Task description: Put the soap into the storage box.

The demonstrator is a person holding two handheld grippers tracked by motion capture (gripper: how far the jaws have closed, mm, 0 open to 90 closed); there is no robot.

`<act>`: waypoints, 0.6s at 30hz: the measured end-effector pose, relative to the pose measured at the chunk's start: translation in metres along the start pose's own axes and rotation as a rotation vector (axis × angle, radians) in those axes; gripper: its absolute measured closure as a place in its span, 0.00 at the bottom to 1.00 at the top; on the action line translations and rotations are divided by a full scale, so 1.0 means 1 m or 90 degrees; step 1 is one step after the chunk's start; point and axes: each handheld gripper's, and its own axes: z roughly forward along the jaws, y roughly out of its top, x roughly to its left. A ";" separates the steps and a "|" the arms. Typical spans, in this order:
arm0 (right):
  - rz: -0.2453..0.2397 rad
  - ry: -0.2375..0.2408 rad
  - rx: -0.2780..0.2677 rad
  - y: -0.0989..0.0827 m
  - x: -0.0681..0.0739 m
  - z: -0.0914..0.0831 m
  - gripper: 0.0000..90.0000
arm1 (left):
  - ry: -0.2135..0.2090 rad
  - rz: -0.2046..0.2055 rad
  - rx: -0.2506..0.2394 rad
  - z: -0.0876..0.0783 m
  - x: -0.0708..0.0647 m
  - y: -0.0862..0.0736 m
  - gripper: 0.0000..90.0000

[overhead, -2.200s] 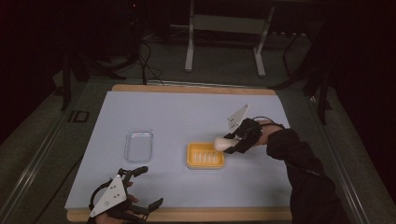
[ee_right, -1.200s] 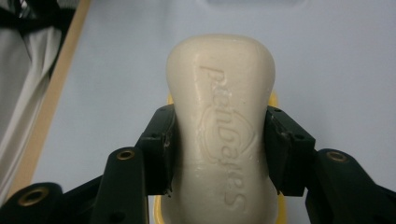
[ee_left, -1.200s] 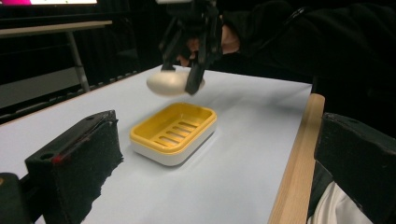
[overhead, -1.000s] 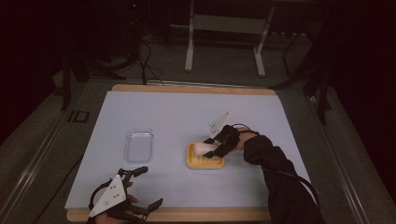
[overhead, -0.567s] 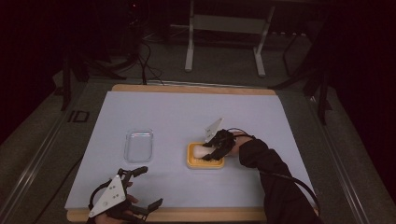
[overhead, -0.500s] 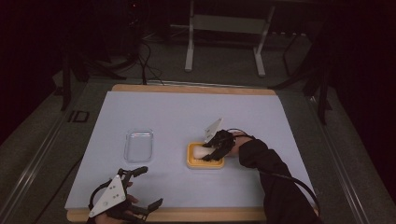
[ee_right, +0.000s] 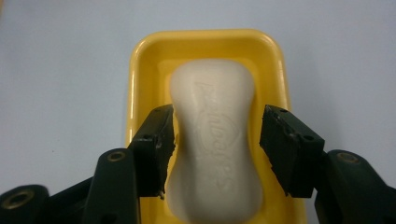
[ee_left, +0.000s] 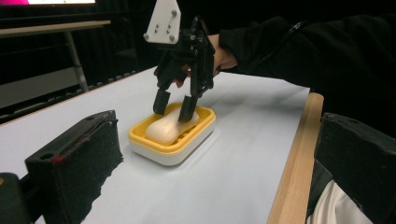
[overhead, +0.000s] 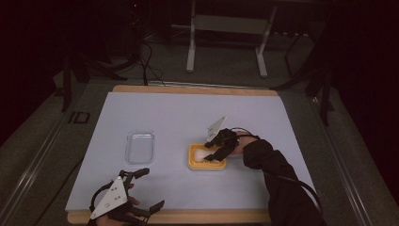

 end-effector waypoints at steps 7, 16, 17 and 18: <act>0.028 -0.034 0.024 0.005 0.004 -0.012 0.34 | 0.001 0.000 0.003 0.001 0.000 0.000 0.01; 0.087 -0.067 0.032 0.005 0.006 -0.024 0.13 | 0.002 -0.001 0.004 0.001 0.000 0.000 0.01; 0.093 -0.070 0.029 0.005 0.006 -0.026 0.13 | 0.002 -0.001 0.003 0.001 0.000 0.000 0.01; 0.103 -0.072 0.028 0.005 0.006 -0.027 0.13 | 0.002 -0.001 0.003 0.001 0.000 0.000 0.01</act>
